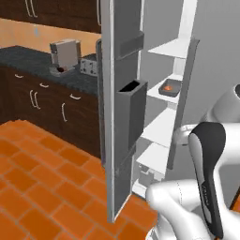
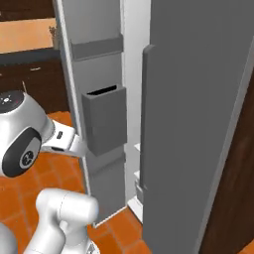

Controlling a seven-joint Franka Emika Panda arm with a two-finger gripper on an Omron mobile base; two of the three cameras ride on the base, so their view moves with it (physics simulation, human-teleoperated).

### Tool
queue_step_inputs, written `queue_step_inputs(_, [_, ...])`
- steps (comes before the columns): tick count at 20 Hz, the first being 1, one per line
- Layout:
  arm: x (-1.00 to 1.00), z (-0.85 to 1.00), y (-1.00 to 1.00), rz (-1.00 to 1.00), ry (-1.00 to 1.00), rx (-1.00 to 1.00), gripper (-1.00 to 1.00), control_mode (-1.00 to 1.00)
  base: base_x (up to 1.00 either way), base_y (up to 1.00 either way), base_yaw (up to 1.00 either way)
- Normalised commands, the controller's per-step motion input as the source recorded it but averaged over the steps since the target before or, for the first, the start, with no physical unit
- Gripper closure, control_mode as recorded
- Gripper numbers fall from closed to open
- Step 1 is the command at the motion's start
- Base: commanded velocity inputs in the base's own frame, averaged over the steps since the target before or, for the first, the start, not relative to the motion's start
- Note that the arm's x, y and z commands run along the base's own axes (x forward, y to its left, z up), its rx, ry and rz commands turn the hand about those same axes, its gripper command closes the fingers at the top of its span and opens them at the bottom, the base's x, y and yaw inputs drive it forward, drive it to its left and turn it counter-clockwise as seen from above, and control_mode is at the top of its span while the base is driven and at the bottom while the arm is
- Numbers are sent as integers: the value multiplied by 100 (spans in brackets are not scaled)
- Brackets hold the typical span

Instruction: Take the meat container that has the shrimp and place it on the second highest rack of the freezer. Then take the vegetable container that has the carrot and eggplant and place it on the highest rack of the freezer.

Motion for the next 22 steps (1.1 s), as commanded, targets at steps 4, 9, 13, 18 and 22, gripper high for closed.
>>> queue_step_inputs(4, [0, 0, 0, 0, 0, 0, -100, 100, -46, 22, 87])
queue_step_inputs(9, [0, 0, 0, 0, 0, 0, -100, 100, -6, 11, 90])
queue_step_inputs(13, [0, 0, 0, 0, 0, 0, -100, 100, 43, 14, 76])
queue_step_inputs(18, [0, 0, 0, 0, 0, 0, -100, 100, 74, 9, 31])
queue_step_inputs(22, [0, 0, 0, 0, 0, 0, -100, 100, 91, 0, -8])
